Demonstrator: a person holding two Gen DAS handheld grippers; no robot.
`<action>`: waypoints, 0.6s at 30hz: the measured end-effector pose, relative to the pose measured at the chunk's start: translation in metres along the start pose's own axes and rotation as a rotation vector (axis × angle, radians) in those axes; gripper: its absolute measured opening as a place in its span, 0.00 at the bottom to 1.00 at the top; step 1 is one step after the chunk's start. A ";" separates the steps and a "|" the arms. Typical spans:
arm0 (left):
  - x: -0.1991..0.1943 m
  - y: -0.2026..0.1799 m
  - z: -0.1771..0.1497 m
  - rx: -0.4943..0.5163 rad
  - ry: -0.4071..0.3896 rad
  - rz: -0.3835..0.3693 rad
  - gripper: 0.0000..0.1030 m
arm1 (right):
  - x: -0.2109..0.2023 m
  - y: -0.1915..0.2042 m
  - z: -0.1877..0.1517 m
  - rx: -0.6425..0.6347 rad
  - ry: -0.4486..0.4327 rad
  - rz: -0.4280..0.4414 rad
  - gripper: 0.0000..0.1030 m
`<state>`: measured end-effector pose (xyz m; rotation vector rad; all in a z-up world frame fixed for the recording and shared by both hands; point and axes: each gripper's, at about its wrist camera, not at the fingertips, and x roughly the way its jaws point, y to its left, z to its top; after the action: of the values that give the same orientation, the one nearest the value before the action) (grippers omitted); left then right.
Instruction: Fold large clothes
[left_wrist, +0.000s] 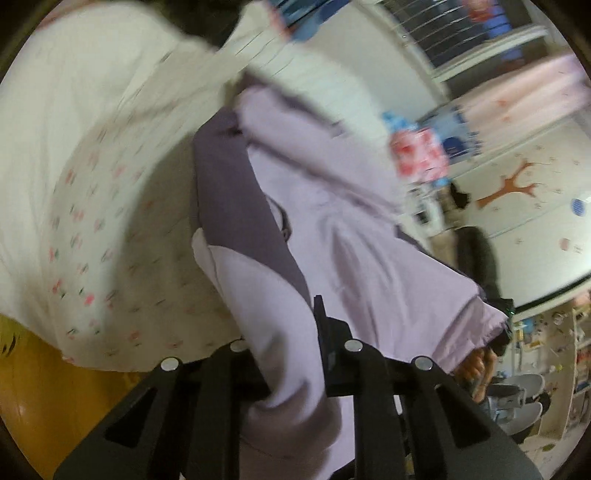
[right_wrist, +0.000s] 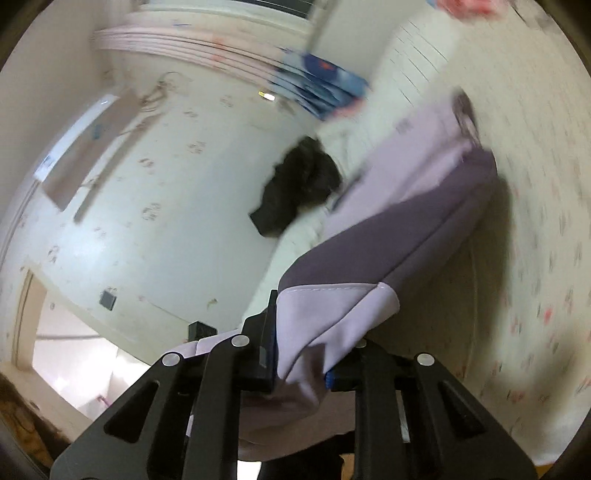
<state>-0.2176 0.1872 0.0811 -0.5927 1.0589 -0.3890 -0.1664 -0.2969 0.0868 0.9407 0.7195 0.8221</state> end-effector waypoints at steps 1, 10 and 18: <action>-0.011 -0.012 0.000 0.016 -0.013 -0.013 0.17 | -0.010 0.008 0.004 -0.020 -0.007 0.003 0.17; -0.006 0.012 -0.082 0.094 0.225 0.023 0.26 | -0.091 -0.042 -0.056 0.019 0.176 -0.152 0.28; -0.041 0.098 -0.073 -0.035 0.188 0.244 0.40 | -0.168 -0.103 -0.057 0.129 0.087 -0.343 0.59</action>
<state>-0.2989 0.2677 0.0221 -0.4573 1.3048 -0.2154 -0.2682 -0.4521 -0.0005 0.8683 0.9876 0.5210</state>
